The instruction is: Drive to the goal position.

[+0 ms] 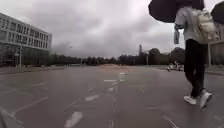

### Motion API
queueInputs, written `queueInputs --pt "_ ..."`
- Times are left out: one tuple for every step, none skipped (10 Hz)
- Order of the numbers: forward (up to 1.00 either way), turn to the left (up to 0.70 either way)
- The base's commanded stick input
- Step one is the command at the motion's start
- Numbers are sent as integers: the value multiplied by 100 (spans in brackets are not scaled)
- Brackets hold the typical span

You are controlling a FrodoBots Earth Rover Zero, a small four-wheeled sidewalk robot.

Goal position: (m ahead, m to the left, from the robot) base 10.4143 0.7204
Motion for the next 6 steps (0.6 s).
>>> queueInputs --pt "70 0" --pt "70 0" --pt "70 0" --pt "70 0" --pt "70 0" --pt "70 0"
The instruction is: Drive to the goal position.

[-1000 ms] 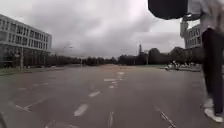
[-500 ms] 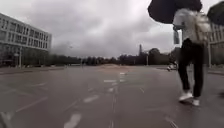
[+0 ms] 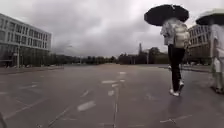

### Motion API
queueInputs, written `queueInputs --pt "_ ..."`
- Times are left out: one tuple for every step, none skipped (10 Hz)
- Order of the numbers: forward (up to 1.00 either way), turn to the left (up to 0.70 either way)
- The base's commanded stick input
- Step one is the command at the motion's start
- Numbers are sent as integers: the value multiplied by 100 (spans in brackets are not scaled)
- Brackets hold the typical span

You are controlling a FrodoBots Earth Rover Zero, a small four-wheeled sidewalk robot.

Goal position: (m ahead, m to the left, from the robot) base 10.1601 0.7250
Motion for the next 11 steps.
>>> queueInputs --pt "70 0" --pt "70 0" --pt "70 0" --pt "70 0" --pt "70 3" --pt "70 21" --pt "70 2" --pt "70 0" --pt "70 0" --pt "70 0" --pt "70 0"
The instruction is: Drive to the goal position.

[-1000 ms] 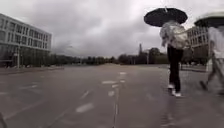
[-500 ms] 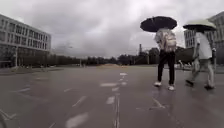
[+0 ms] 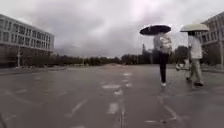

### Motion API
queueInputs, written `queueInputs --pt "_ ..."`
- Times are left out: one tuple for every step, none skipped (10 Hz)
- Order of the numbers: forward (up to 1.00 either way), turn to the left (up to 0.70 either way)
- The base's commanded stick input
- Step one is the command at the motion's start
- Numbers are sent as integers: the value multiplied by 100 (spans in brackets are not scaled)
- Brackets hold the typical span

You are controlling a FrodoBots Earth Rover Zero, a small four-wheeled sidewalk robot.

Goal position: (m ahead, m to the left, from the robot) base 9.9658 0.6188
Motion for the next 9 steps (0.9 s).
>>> queueInputs --pt "70 0" --pt "70 0" --pt "70 0" --pt "70 0" --pt "70 0" --pt "70 0" --pt "70 0" --pt "70 0" --pt "70 0"
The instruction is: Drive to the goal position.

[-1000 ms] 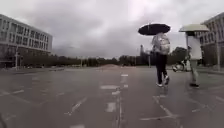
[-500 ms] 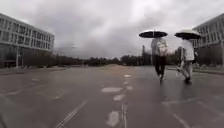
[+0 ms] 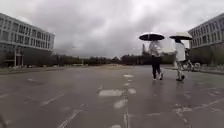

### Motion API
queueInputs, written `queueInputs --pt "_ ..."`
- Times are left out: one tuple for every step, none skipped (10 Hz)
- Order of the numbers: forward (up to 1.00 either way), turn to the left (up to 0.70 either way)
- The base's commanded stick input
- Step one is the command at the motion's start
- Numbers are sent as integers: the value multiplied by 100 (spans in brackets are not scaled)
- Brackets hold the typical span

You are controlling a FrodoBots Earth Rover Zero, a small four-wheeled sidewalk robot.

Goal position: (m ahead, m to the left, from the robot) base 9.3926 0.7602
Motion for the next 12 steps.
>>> queueInputs --pt "70 0" --pt "70 0" --pt "70 0" --pt "70 0" --pt "70 0" --pt "70 0" --pt "70 0" --pt "70 0" --pt "70 0" --pt "70 0" --pt "70 0" --pt "70 0"
